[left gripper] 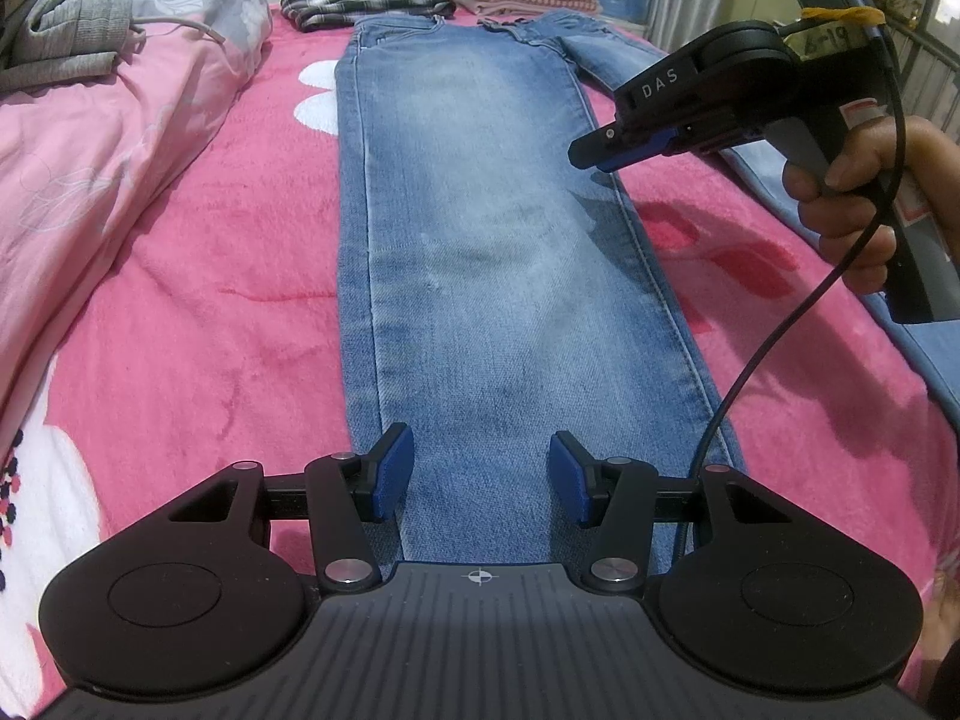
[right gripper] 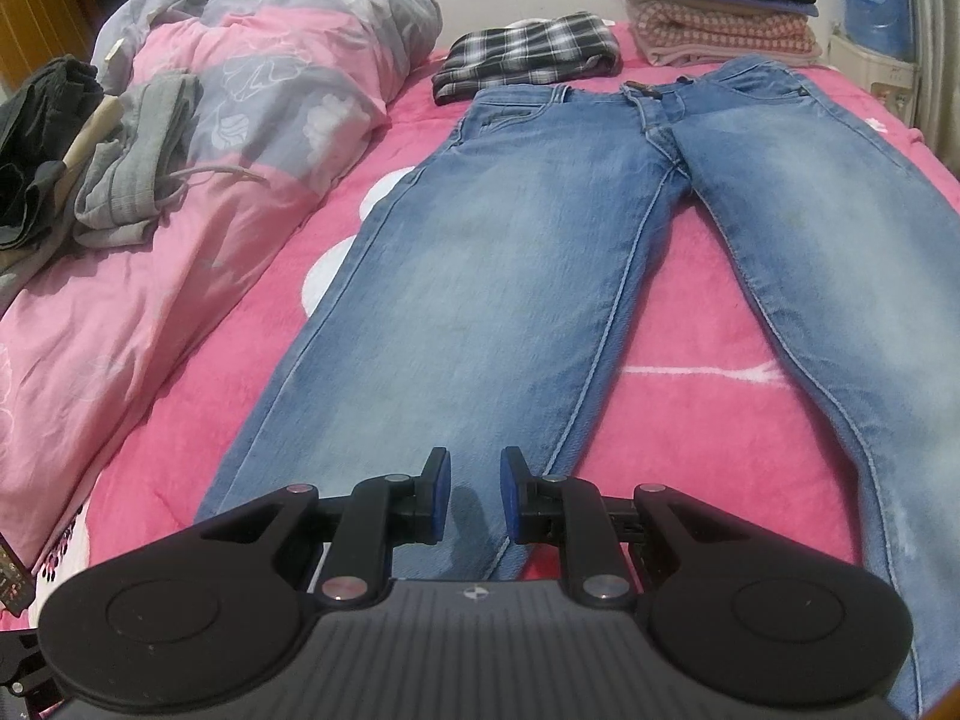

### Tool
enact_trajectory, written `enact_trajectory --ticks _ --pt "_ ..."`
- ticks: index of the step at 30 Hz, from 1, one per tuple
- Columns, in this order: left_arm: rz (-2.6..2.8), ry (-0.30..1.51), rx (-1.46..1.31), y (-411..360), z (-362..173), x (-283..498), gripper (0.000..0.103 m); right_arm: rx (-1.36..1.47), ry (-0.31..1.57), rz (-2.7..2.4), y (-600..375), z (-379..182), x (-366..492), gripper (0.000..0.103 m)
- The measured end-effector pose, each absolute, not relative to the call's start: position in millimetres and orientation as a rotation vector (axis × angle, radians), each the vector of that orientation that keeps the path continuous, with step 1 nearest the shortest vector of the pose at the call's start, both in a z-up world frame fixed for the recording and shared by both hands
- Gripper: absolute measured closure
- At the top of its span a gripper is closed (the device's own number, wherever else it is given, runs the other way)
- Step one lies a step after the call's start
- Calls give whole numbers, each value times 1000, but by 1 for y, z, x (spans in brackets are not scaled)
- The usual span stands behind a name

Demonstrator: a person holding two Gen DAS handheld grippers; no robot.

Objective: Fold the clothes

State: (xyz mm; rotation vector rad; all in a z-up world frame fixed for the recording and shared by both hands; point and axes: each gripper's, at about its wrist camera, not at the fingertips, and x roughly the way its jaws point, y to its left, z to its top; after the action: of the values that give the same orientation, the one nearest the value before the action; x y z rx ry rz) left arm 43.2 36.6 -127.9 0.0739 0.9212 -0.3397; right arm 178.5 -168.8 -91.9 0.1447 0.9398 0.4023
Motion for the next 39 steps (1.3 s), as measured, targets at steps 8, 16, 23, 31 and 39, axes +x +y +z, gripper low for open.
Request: enact_trajectory --ticks 8,16,23,31,39 --pt "-338 923 75 37 -128 43 52 141 944 404 -168 -92 177 84" --pt "-336 923 75 36 -128 43 52 145 944 400 -169 -93 177 84" --pt "-335 922 76 36 -128 44 52 146 946 403 -169 -94 177 84" --pt "-335 921 77 36 -128 44 52 150 941 400 -170 -94 176 84" --pt "-354 915 78 39 -127 40 52 175 918 402 -174 -92 177 84"
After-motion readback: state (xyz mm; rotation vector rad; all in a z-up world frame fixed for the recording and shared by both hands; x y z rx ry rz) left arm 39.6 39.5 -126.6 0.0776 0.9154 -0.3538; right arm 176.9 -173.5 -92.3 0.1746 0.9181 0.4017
